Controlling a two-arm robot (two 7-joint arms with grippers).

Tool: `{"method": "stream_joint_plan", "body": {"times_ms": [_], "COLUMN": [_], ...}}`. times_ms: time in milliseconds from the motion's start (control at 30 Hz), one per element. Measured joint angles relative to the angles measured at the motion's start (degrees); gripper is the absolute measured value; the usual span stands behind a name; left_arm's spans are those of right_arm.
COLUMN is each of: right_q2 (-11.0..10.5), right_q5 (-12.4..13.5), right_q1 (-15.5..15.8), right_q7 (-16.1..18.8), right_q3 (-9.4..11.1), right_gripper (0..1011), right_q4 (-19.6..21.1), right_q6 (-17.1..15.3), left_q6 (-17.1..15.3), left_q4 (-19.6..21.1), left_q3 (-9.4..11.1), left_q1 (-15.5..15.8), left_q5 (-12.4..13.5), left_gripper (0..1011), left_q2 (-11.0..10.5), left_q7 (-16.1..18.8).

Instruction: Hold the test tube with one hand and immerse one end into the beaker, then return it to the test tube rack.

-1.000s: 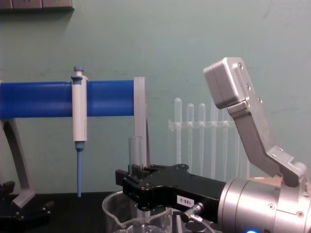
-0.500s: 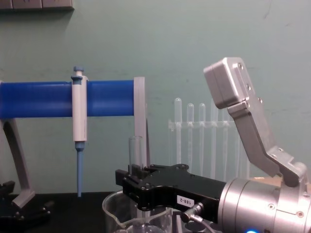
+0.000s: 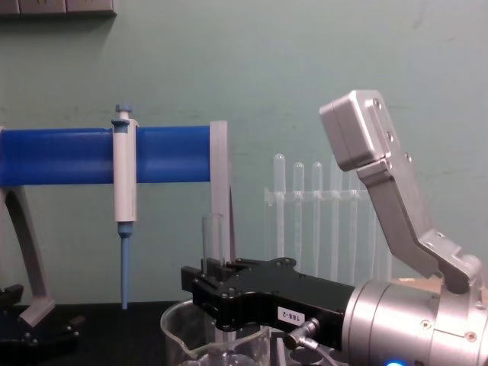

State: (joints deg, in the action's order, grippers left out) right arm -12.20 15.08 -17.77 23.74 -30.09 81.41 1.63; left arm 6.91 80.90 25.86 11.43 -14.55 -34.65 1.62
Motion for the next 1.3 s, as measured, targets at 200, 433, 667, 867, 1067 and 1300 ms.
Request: {"method": "stream_joint_plan", "body": {"times_ms": [200, 433, 667, 867, 1067, 1300], "right_q2": [0.00, 0.00, 0.00, 0.00, 0.00, 0.00], "right_q5": [0.00, 0.00, 0.00, 0.00, 0.00, 0.00], "right_q1": [0.00, 0.00, 0.00, 0.00, 0.00, 0.00], "right_q7": [0.00, 0.00, 0.00, 0.00, 0.00, 0.00], "right_q3": [0.00, 0.00, 0.00, 0.00, 0.00, 0.00], "right_gripper": [228, 228, 228, 228, 228, 228], "right_q4": [0.00, 0.00, 0.00, 0.00, 0.00, 0.00], "right_q6": [0.00, 0.00, 0.00, 0.00, 0.00, 0.00], "left_q6": [0.00, 0.00, 0.00, 0.00, 0.00, 0.00], "left_q4": [0.00, 0.00, 0.00, 0.00, 0.00, 0.00], "left_q3": [0.00, 0.00, 0.00, 0.00, 0.00, 0.00], "left_q1": [0.00, 0.00, 0.00, 0.00, 0.00, 0.00], "left_q5": [0.00, 0.00, 0.00, 0.00, 0.00, 0.00], "left_gripper": [1000, 1000, 1000, 1000, 1000, 1000], "left_q2": [0.00, 0.00, 0.00, 0.00, 0.00, 0.00], "left_q7": [0.00, 0.00, 0.00, 0.00, 0.00, 0.00]}}
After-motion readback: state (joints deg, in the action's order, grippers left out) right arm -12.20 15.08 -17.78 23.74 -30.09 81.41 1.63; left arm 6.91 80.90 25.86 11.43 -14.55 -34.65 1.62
